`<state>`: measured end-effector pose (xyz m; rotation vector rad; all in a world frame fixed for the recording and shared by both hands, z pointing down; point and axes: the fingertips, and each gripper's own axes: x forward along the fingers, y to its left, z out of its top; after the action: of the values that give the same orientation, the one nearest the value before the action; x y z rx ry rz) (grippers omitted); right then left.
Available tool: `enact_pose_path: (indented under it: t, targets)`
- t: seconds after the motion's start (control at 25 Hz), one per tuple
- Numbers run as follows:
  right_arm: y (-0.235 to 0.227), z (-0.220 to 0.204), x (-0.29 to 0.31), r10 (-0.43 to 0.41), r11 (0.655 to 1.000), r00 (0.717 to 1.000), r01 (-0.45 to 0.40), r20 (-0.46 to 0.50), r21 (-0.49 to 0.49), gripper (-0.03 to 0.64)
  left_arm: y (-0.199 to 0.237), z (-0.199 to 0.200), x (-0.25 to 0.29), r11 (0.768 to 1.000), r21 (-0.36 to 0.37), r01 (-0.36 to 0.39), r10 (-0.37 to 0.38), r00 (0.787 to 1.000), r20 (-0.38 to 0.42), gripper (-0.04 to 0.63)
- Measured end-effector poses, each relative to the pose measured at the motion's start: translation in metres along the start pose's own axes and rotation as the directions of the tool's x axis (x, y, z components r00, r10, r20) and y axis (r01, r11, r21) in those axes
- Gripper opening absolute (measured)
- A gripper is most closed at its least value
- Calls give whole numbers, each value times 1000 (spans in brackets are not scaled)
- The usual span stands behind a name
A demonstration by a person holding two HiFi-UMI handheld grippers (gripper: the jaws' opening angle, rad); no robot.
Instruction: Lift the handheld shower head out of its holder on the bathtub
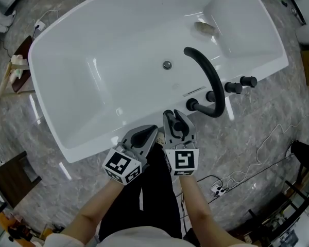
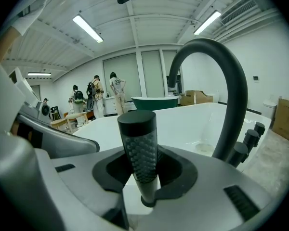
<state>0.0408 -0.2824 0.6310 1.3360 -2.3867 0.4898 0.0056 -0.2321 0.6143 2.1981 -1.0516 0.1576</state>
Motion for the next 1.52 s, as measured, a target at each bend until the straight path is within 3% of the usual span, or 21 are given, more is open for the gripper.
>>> enact_pose_path:
  t: [0.24, 0.84, 1.52]
  targets:
    - [-2, 6, 1, -36, 999, 999, 36, 1, 25, 123, 2, 4, -7, 1000, 2, -5, 5, 1000, 11, 12]
    - [13, 32, -24, -36, 999, 998, 37, 53, -20, 121, -4, 16, -30, 1000, 23, 6, -7, 999, 44, 12]
    - [30, 78, -86, -40, 999, 991, 43, 131, -21, 121, -47, 37, -57, 995, 79, 64, -69, 996, 58, 12]
